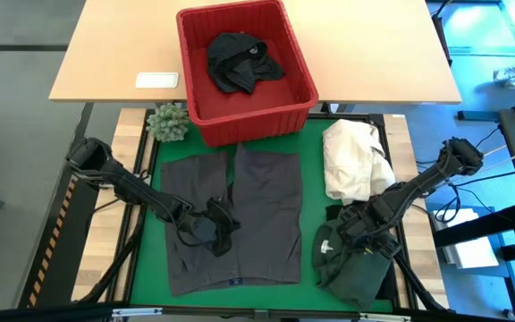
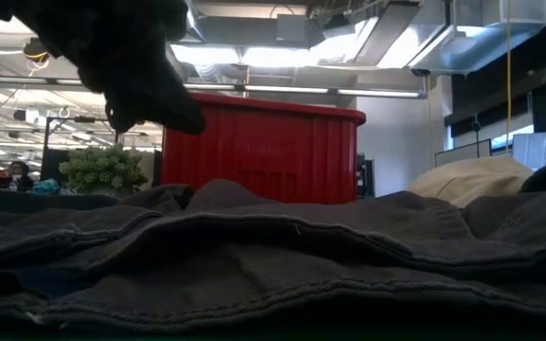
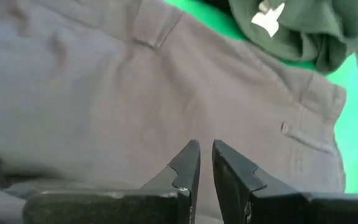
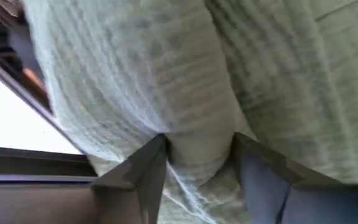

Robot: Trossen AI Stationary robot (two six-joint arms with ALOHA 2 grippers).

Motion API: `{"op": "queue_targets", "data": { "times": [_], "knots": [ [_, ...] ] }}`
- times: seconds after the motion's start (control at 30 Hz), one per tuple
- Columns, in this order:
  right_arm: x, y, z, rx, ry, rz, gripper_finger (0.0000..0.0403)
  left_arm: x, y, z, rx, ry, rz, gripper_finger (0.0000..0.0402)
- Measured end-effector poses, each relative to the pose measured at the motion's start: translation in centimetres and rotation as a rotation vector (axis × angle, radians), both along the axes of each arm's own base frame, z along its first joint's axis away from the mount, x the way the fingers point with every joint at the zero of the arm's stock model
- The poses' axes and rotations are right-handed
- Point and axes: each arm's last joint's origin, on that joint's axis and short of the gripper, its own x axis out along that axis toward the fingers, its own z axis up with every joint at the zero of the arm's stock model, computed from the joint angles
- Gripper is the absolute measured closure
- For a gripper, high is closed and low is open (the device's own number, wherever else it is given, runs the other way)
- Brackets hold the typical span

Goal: Fold laundry
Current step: Adjust the green folded polo shirt

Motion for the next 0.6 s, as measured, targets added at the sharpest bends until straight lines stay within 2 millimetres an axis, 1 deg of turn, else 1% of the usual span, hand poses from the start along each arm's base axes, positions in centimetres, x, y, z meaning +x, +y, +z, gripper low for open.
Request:
{"op": "queue_targets", "data": {
  "times": [0.1,0.23,0.27,0.4,0.5,0.6],
  "knots": [
    [0.0,-0.1,0.0,-0.011,-0.013,0.018,0.0271,0.1,-0.1,-0.6,-0.006,0.027,-0.018,0.0362],
    [-0.1,-0.2,0.7,-0.042,-0.017,0.03,0.0374,0.2,-0.2,-1.1,-0.006,0.048,-0.028,0.0362],
    [0.0,-0.2,0.9,-0.052,-0.024,0.031,0.0387,0.2,-0.2,-1.2,-0.008,0.051,-0.031,0.0362],
    [0.5,-0.2,2.2,-0.117,-0.105,0.028,0.0385,0.2,-0.2,-1.2,-0.012,0.053,-0.038,0.0362],
    [0.9,0.0,3.5,-0.131,-0.166,0.025,0.0396,0.2,-0.2,-1.2,-0.015,0.055,-0.042,0.0362],
    [1.4,0.1,4.7,-0.157,-0.252,0.032,0.0391,0.2,-0.3,-1.2,-0.026,0.061,-0.056,0.0362]
  ]
}}
